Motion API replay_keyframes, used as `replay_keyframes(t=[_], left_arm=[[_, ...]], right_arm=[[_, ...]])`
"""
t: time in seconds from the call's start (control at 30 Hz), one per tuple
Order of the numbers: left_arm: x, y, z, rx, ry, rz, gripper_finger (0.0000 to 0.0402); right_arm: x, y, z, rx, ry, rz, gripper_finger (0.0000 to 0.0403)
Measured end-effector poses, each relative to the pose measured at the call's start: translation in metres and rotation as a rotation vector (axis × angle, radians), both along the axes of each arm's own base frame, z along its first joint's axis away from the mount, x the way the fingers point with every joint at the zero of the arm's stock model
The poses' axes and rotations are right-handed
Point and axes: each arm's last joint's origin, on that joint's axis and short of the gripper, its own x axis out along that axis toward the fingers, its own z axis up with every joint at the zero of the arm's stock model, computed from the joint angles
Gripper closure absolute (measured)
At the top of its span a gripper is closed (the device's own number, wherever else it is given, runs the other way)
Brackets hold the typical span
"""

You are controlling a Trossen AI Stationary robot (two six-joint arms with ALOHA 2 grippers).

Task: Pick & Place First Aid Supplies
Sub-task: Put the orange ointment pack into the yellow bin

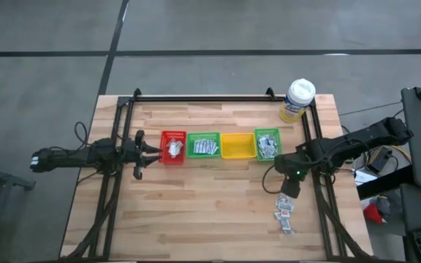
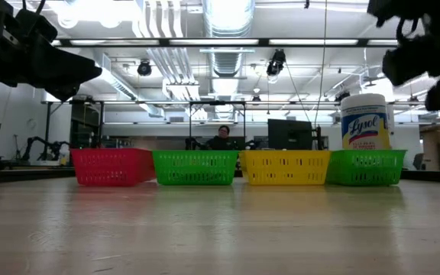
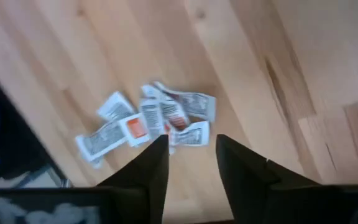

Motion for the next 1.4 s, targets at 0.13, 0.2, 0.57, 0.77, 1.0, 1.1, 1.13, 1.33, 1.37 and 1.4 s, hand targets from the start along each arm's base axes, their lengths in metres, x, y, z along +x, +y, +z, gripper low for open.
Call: replay_keyframes(t=[0.13, 0.2, 0.57, 0.77, 1.0, 1.1, 1.13, 1.33, 1.37, 1.4], left_arm=[[0.0, 0.0, -0.001, 0.0, 0.006, 0.0, 0.0289], [0.0, 0.0, -0.001, 0.0, 0.008, 0.0, 0.0289], [0.001, 0.0, -0.003, -0.001, 0.031, 0.0, 0.0289], [0.001, 0.0, -0.003, 0.0, 0.031, 0.0, 0.0289], [0.001, 0.0, -0.003, 0.0, 0.031, 0.0, 0.0289], [0.001, 0.0, -0.003, 0.0, 0.032, 0.0, 0.0289], [0.001, 0.0, -0.003, 0.0, 0.032, 0.0, 0.0289], [0.001, 0.0, -0.004, 0.0, 0.037, 0.0, 0.0289], [0.001, 0.0, -0.004, 0.0, 0.037, 0.0, 0.0289], [0.001, 0.0, -0.004, 0.0, 0.037, 0.0, 0.0289]], right_arm=[[-0.002, -0.001, -0.02, -0.006, 0.07, -0.057, 0.0259], [-0.003, -0.001, -0.028, -0.008, 0.085, -0.069, 0.0256], [0.001, 0.0, -0.047, 0.011, 0.006, -0.063, 0.0259], [0.002, 0.005, -0.049, 0.01, -0.012, -0.015, 0.0256], [0.004, 0.015, -0.058, 0.001, 0.03, 0.025, 0.0257], [0.007, 0.017, -0.064, -0.007, 0.056, 0.033, 0.0254], [0.008, 0.017, -0.066, -0.009, 0.061, 0.033, 0.0253], [0.015, 0.019, -0.075, -0.015, 0.062, 0.05, 0.0252], [0.016, 0.019, -0.076, -0.016, 0.067, 0.051, 0.0252], [0.017, 0.02, -0.077, -0.017, 0.071, 0.055, 0.0252]])
